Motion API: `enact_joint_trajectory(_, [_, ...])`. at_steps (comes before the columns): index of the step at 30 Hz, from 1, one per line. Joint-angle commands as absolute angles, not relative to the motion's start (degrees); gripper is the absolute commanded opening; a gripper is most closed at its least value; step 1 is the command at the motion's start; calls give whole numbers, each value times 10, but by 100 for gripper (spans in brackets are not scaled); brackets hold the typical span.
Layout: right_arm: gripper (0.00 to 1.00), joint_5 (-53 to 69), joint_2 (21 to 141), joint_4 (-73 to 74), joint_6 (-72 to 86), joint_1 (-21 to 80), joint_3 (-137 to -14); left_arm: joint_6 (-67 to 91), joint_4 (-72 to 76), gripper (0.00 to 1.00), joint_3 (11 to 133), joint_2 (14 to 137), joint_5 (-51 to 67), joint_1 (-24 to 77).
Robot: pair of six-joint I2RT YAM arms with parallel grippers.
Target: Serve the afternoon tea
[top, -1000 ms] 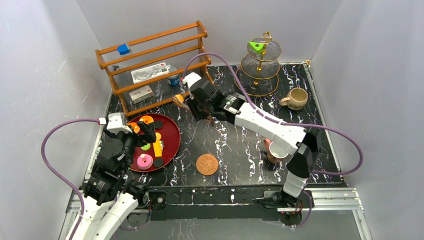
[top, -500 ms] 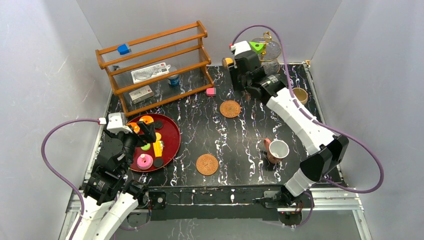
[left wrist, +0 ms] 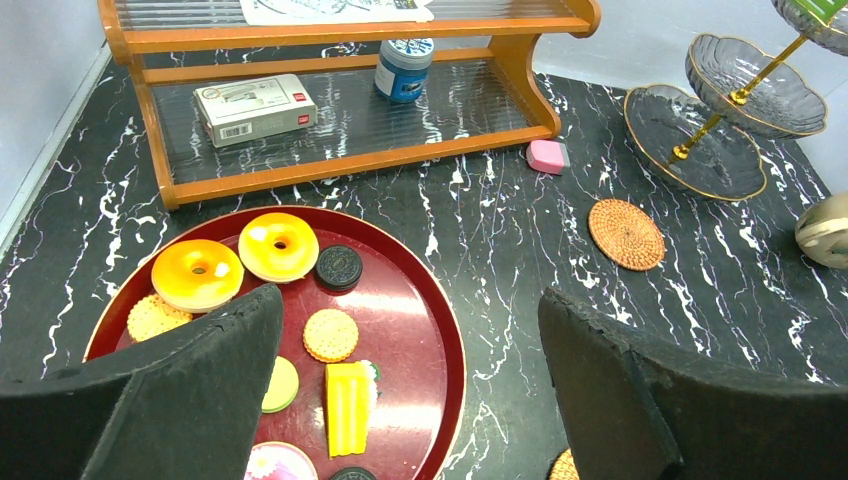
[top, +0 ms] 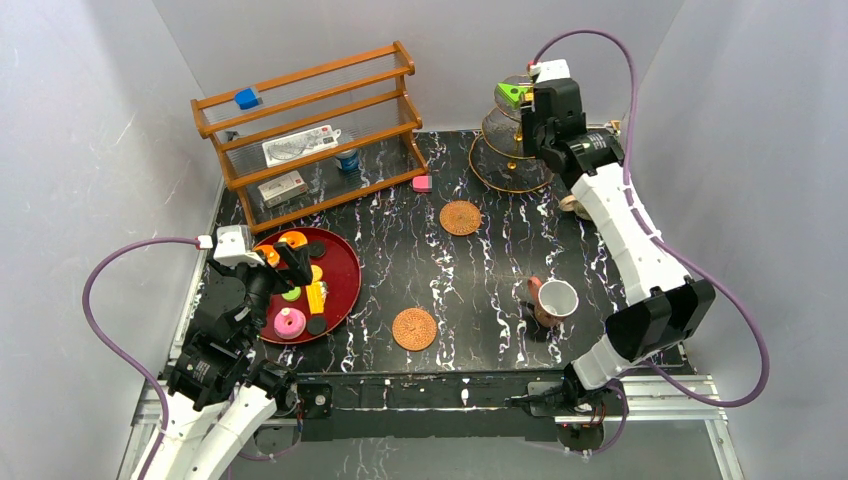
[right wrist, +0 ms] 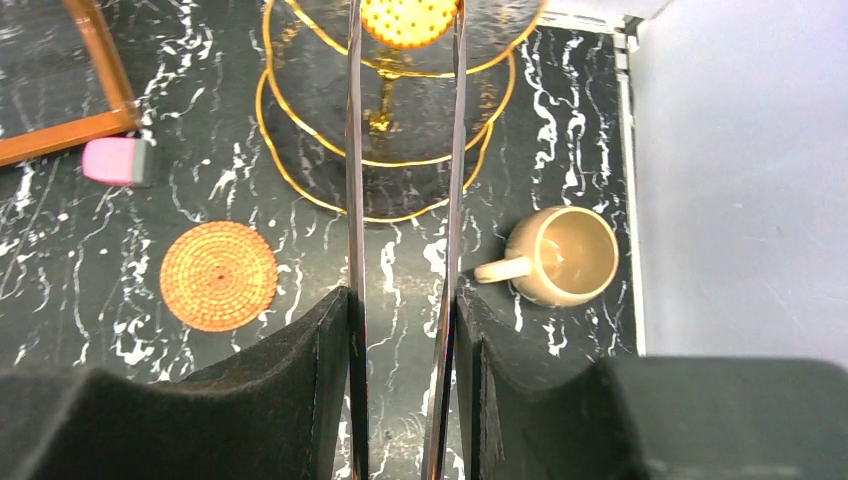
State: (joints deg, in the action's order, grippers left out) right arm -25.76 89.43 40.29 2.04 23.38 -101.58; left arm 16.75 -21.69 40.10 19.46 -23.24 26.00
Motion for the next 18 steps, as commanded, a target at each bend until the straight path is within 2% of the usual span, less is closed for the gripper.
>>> enact_joint_trajectory(1, [47, -252, 881, 363, 4, 201, -1043, 172, -217, 95, 401, 201, -234, 262])
enact_joint_trajectory(8, [47, -223, 902, 360, 5, 151, -1061, 171, -217, 95, 401, 203, -230, 262])
enact_joint_trajectory(18, [47, -205, 920, 303, 8, 131, -1057, 170, -216, 96, 400, 197, -231, 262])
